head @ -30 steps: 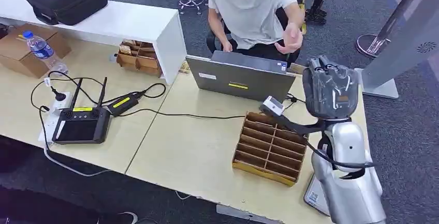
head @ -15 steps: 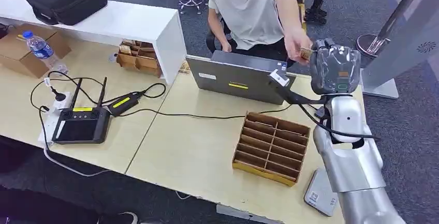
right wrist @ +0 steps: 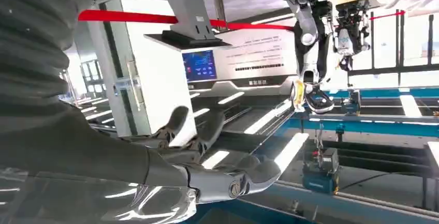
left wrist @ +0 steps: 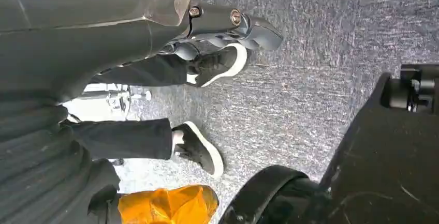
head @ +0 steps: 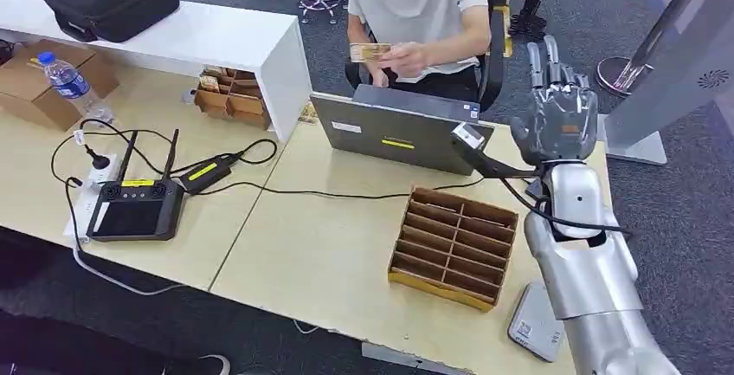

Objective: Pass the card to the sensor for recognition and then transmit it.

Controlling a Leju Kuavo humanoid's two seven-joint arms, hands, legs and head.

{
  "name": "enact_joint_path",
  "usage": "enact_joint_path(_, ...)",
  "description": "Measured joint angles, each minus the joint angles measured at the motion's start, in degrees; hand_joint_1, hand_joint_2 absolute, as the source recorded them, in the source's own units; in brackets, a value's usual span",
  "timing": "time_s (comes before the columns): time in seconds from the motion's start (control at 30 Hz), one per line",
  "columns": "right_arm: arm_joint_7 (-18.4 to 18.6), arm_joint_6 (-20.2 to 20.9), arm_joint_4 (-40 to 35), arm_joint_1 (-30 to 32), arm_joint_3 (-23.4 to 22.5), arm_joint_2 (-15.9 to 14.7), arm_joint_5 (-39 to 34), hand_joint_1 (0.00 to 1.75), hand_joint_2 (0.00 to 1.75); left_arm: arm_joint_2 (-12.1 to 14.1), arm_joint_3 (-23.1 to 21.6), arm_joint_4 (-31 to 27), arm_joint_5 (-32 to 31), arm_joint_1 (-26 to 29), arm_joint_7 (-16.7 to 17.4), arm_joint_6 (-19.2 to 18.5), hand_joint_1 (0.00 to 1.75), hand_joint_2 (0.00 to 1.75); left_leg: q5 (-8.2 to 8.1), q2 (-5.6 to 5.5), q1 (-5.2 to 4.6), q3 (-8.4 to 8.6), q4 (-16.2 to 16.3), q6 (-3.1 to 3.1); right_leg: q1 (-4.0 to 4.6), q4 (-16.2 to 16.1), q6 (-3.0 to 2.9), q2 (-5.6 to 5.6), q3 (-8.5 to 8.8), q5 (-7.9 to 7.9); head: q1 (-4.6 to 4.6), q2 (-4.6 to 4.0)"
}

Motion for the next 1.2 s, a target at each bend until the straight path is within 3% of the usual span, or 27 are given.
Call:
enact_joint_path(0.13,3.48,0.53,0.07,-0.22,0.22,-0.77,0.09,0.0,1.75,0.83,0.02,0.0,0.88,0.08,-3.55,-0.55,0.0,1.75,0.0,0.0,0.0,0.0,0.0,0.0,0.0,0.0,0.0,0.0,-0.01,0.0,0.0,0.0)
enact_joint_path(0.23,6.71,0.48,0.55,-0.58,1.07,-2.95,0.09,0.0,1.75,1.31,0.02,0.0,1.07,0.22,-3.79,-0.52,0.0,1.75,0.0,-0.05,-0.01,-0.02,0.0,0.0,-0.01,-0.01,0.0,-0.06,0.0,0.0,0.0,0.0)
enact_joint_path(0.37,7.28,0.2,1.46,-0.9,1.66,-5.51,0.09,0.0,1.75,1.59,0.02,0.0,1.12,0.49,-3.79,-0.52,0.0,1.75,0.01,0.02,-0.02,-0.05,0.01,0.02,-0.02,-0.01,0.0,-0.01,-0.02,0.02,0.0,0.0)
enact_joint_path(0.43,10.22,1.16,1.97,-1.33,2.79,-7.01,0.09,0.0,1.75,1.68,0.02,0.0,1.2,0.48,-3.77,-0.5,0.0,1.75,0.01,0.01,-0.02,-0.05,0.03,0.03,-0.02,-0.02,-0.03,-0.01,-0.06,0.04,0.0,0.0)
enact_joint_path(0.53,15.18,2.67,3.65,-2.36,5.29,-10.32,0.11,0.0,1.75,1.99,0.07,0.0,1.29,0.72,-4.45,-0.04,0.0,1.75,0.01,-0.06,-0.01,-0.07,0.04,0.03,-0.01,-0.03,-0.03,-0.08,-0.05,0.04,0.0,0.0)
enact_joint_path(0.7,19.95,6.22,8.47,-4.04,6.77,-17.69,0.11,0.0,1.75,3.28,0.35,0.0,1.7,1.74,-5.73,0.65,0.0,1.75,0.02,-0.19,-0.03,-0.14,0.07,0.04,-0.03,-0.03,-0.02,-0.19,-0.06,0.05,0.0,0.0)
enact_joint_path(0.93,23.15,10.84,13.86,-6.02,7.28,-26.98,0.11,0.0,1.75,4.18,1.62,0.0,2.49,2.48,-5.47,1.14,0.0,1.75,0.0,-0.19,-0.05,-0.16,0.08,0.07,-0.03,-0.09,0.01,-0.2,-0.06,0.06,0.0,0.0)
enact_joint_path(1.2,25.45,10.73,19.59,-3.78,4.39,-34.91,0.11,0.0,1.75,4.81,2.95,0.0,2.78,3.23,-4.66,1.55,0.0,1.75,-0.01,-0.19,-0.04,-0.17,0.07,0.07,-0.03,-0.09,0.01,-0.19,-0.09,0.06,0.0,0.0)
